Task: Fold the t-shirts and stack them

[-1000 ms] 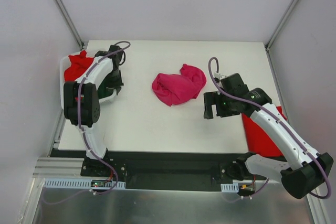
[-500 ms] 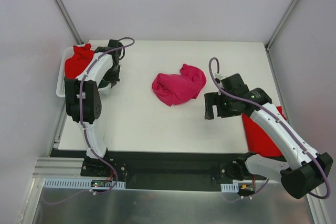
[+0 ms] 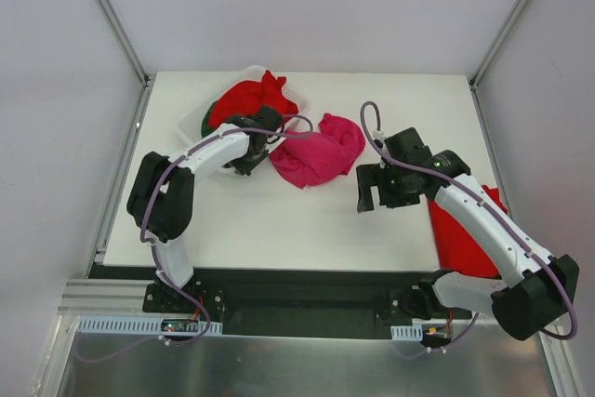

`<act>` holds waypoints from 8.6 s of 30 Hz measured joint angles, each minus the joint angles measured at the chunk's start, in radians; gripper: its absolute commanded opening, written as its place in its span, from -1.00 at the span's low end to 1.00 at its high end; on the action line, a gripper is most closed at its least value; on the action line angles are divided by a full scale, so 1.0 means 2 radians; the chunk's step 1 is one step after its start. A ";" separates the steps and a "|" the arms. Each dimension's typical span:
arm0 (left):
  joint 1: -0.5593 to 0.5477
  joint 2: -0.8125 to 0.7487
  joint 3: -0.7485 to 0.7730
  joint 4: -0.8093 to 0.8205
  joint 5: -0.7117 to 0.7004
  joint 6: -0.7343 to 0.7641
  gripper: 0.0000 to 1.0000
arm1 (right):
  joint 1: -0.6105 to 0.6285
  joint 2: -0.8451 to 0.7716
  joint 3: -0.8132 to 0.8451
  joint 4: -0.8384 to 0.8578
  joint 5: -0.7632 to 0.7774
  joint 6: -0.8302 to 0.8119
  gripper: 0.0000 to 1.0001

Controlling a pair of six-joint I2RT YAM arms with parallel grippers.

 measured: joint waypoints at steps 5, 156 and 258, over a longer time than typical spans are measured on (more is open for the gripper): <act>0.017 -0.003 -0.021 -0.007 0.001 0.027 -1.00 | 0.000 0.001 0.000 0.008 -0.007 0.000 0.93; 0.381 -0.031 0.136 -0.145 0.113 -0.624 0.99 | -0.027 0.048 -0.048 0.017 -0.110 -0.029 0.93; 0.295 0.006 -0.029 -0.067 0.195 -0.318 0.99 | -0.027 0.083 -0.049 0.038 -0.134 -0.016 0.93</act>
